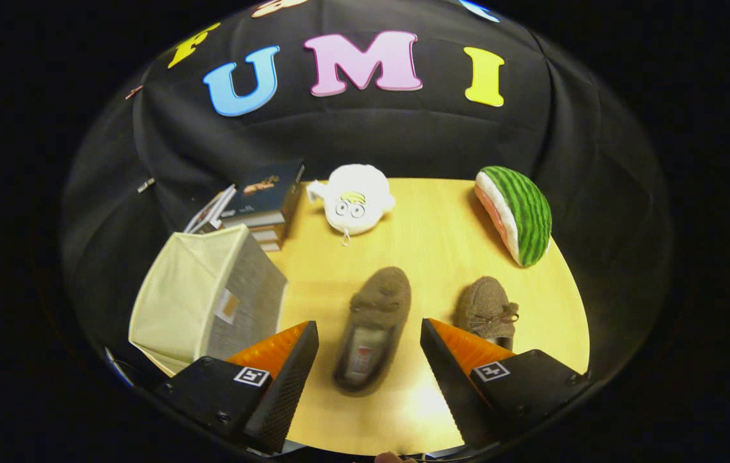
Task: Open the storage box then place both shoes into the box .Put the left shoe in first, then the right shoe, with the right side of both shoes facing outward in a uniform manner.
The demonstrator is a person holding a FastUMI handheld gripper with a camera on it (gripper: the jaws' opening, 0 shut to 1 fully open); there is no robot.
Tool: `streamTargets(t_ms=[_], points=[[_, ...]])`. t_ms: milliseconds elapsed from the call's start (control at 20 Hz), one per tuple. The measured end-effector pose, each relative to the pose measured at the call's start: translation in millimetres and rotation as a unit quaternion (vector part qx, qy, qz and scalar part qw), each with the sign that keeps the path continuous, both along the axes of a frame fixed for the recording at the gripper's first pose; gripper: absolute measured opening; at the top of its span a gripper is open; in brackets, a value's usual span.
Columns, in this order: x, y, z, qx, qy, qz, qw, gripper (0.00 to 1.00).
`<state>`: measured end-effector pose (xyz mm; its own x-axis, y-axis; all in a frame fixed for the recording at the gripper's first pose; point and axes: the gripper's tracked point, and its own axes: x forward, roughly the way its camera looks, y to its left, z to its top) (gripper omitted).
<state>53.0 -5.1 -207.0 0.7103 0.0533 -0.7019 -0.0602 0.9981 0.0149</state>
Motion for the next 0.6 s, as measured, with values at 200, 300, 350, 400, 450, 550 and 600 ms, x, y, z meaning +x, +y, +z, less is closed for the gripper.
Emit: streamTargets(t_ms=[200, 300, 350, 400, 450, 550, 600], points=[[1, -13, -41, -0.045, 0.036, 0.034, 0.998, 0.99], [7, -17, -63, -0.06, 0.049, 0.043, 0.996, 0.98], [11, -18, -73, -0.06, 0.057, 0.044, 0.996, 0.98], [15, -19, -85, -0.057, 0.067, 0.039, 0.995, 0.99], [20, -21, -93, -0.055, 0.072, 0.03, 0.995, 0.99], [31, -25, -105, -0.044, 0.075, 0.009, 0.996, 0.99], [35, -24, -110, -0.028, 0.079, -0.002, 0.996, 0.99]])
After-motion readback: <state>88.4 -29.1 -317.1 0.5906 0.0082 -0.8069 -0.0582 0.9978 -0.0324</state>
